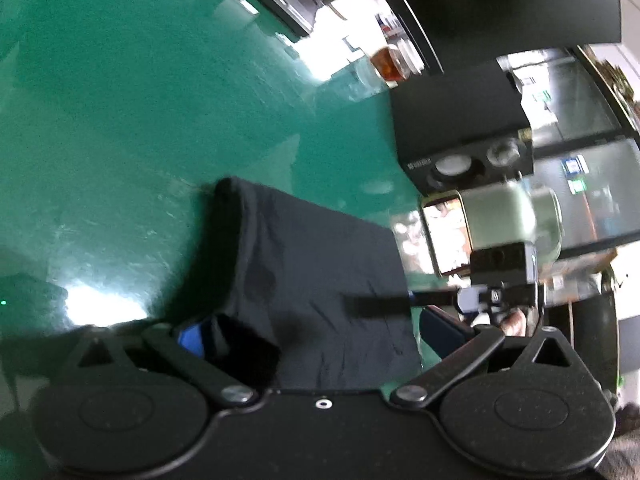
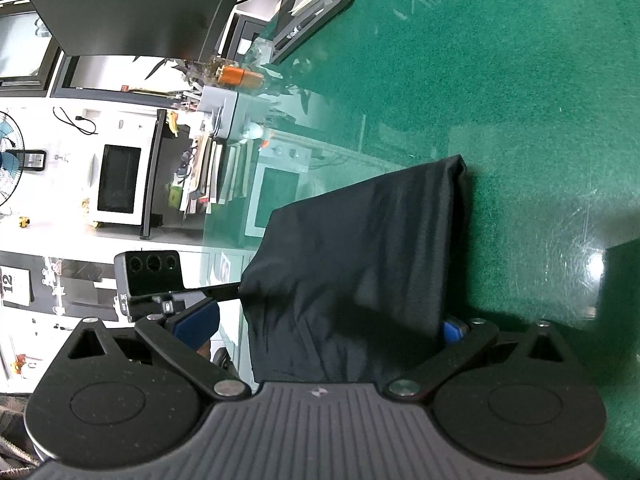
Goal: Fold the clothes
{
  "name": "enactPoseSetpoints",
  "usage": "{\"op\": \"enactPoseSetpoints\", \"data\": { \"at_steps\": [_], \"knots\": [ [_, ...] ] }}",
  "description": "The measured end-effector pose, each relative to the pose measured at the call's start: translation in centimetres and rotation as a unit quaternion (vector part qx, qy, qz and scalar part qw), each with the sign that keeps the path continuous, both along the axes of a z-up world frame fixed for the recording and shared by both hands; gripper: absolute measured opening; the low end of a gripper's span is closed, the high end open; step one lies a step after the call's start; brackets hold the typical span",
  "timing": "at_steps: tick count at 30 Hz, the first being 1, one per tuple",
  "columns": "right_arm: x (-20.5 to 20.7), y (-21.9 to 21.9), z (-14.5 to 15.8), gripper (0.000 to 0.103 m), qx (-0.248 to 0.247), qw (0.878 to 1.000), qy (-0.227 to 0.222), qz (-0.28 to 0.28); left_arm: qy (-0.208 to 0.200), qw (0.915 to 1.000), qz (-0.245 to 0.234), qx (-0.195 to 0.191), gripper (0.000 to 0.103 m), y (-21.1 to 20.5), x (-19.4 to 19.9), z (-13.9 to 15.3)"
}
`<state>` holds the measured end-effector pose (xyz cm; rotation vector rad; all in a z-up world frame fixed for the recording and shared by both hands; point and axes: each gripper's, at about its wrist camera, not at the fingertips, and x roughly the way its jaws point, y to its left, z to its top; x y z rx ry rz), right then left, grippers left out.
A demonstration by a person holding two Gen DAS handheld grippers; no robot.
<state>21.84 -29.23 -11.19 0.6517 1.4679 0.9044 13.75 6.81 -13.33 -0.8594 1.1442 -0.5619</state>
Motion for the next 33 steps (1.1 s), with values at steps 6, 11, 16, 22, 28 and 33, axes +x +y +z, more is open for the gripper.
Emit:
{"op": "enactPoseSetpoints", "data": {
  "at_steps": [6, 11, 16, 22, 28, 33],
  "knots": [
    [-0.2, 0.2, 0.0, 0.103, 0.0, 1.0, -0.005, -0.002, -0.003, 0.9999, 0.007, -0.007, 0.102, -1.2, 0.6, -0.2],
    [-0.3, 0.2, 0.0, 0.103, 0.0, 1.0, -0.011, -0.002, -0.006, 0.9996, 0.009, 0.027, 0.064, -1.9, 0.8, 0.3],
    [-0.7, 0.1, 0.0, 0.062, -0.036, 0.999, -0.023, -0.009, 0.026, 0.9964, 0.004, 0.08, 0.01, -2.3, 1.3, -0.2],
    [-1.6, 0.1, -0.2, 0.01, -0.088, 0.995, -0.047, -0.033, 0.001, 0.9962, 0.007, 0.087, 0.01, -2.7, 1.4, 1.3],
    [-2.1, 0.5, 1.1, 0.01, -0.091, 0.992, -0.067, -0.05, -0.018, 0.9972, 0.011, 0.072, 0.01, -2.4, 1.1, 2.7],
    [-2.2, 0.4, 2.4, 0.009, -0.086, 0.99, -0.086, -0.065, -0.034, 0.9969, 0.016, 0.07, 0.01, -2.4, 0.5, 3.8]
  ]
}}
